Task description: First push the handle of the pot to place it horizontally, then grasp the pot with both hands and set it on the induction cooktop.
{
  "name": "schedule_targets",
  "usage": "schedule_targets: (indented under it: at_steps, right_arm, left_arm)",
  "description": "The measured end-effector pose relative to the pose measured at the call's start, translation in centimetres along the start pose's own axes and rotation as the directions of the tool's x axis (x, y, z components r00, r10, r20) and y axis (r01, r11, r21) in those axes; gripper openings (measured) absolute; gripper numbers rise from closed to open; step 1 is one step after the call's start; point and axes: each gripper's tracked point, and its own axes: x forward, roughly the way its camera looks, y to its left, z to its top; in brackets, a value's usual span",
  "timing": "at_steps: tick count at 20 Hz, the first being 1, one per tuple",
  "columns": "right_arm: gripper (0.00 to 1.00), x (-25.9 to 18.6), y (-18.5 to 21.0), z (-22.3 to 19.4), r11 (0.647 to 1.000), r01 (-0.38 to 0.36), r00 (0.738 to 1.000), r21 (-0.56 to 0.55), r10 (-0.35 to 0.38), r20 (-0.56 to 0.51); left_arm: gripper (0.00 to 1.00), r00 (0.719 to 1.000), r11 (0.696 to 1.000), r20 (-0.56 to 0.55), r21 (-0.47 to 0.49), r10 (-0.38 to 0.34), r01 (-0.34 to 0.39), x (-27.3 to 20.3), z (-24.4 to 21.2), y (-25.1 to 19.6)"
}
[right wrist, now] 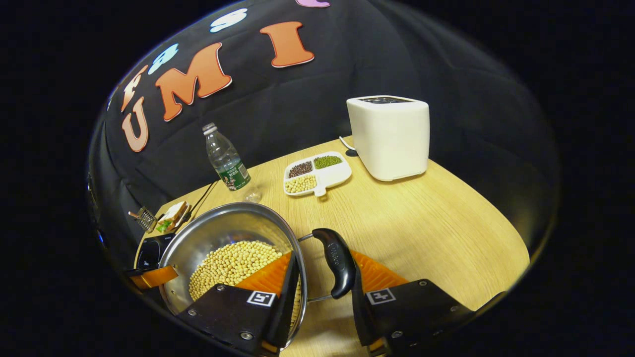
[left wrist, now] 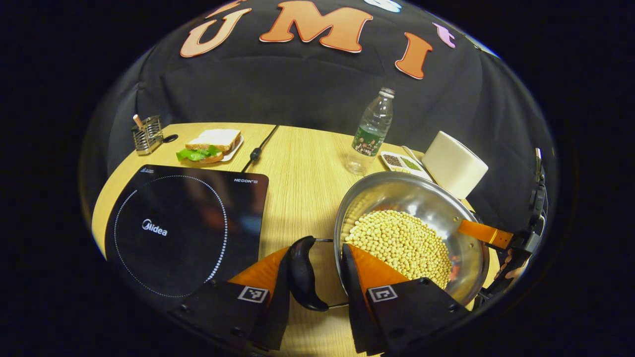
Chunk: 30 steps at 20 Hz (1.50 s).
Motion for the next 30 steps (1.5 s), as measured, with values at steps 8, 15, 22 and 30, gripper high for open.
schedule_targets:
  at_steps: [8,15,22,30]
  right_arm:
    - [0.52,-4.7,3.7,2.8,0.999,-0.041,0.998,-0.022,0.042,0.057]
    - [0.52,-7.9,10.0,3.2,0.992,-0.108,0.99,-0.061,0.113,0.08]
    - [0.52,-9.6,17.7,2.0,0.976,-0.189,0.978,-0.104,0.197,0.063]
    - [0.52,-9.9,27.1,-1.3,0.945,-0.305,0.951,-0.118,0.308,0.016]
  left_arm:
    - [0.58,0.996,0.999,0.082,-0.032,0.017,-0.014,-5.2,3.2,1.8]
    - [0.58,0.988,0.996,0.141,-0.074,0.064,-0.054,-10.3,4.8,6.9]
    - [0.58,0.976,0.984,0.167,-0.135,0.142,-0.12,-15.4,4.9,14.1]
    - [0.58,0.952,0.962,0.191,-0.178,0.241,-0.208,-20.9,5.2,22.9]
